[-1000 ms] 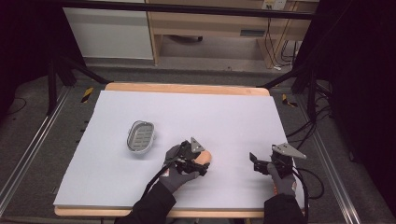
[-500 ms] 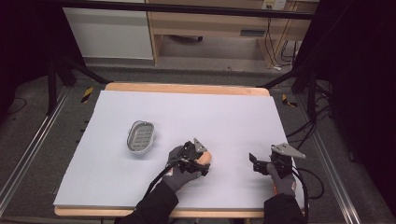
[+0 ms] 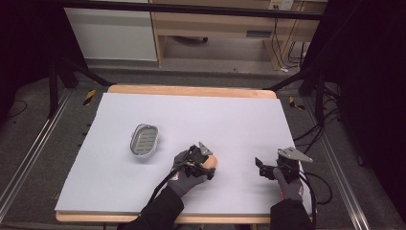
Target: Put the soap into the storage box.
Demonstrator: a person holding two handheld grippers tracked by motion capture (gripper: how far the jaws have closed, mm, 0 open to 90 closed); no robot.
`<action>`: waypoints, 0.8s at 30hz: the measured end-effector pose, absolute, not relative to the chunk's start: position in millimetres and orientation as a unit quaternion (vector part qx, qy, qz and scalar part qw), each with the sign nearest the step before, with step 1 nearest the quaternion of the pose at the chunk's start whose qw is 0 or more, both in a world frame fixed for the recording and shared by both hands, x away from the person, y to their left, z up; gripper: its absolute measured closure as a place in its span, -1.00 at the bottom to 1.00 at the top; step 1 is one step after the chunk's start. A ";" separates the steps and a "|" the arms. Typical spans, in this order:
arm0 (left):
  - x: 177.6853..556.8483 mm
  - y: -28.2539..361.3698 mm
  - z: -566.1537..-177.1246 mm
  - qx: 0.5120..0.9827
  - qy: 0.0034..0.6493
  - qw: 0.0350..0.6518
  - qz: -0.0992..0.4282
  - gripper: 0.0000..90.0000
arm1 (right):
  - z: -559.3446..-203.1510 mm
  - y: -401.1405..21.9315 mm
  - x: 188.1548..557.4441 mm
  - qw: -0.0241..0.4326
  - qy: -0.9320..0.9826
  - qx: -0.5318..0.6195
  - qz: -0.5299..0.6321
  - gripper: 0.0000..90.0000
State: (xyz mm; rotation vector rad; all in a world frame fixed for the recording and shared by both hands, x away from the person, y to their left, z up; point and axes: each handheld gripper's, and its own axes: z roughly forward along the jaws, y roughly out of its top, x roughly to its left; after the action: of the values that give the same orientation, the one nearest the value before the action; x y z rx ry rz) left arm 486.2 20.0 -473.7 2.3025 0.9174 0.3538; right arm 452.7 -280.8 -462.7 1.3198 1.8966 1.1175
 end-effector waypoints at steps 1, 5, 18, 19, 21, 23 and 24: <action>486.2 19.9 -473.6 0.874 0.347 0.312 0.135 -0.36 | -462.7 -280.6 452.6 0.283 0.709 0.493 0.417 -0.92; 486.1 19.4 -473.5 0.874 0.349 0.310 0.135 -0.37 | -462.8 -280.5 452.7 0.283 0.709 0.493 0.417 -0.92; 484.6 20.1 -470.3 0.871 0.357 0.313 0.128 -0.30 | -462.8 -281.3 452.8 0.283 0.710 0.494 0.415 -0.92; 484.0 21.2 -468.9 0.871 0.354 0.315 0.128 -0.30 | -462.7 -281.5 452.7 0.283 0.710 0.493 0.415 -0.92; 482.4 23.6 -465.2 0.869 0.353 0.321 0.130 -0.30 | -462.4 -281.6 452.5 0.283 0.708 0.494 0.417 -0.92; 481.1 26.9 -460.4 0.867 0.352 0.326 0.133 -0.29 | -462.3 -281.5 452.4 0.283 0.708 0.494 0.417 -0.92; 480.3 28.8 -457.8 0.866 0.352 0.330 0.132 -0.29 | -462.4 -281.4 452.3 0.283 0.709 0.494 0.416 -0.92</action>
State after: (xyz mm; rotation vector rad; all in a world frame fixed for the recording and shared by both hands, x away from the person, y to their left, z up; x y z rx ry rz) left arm 480.3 28.8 -457.8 2.2648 0.9221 0.3461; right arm 452.3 -281.4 -462.4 1.3222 1.8972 1.1140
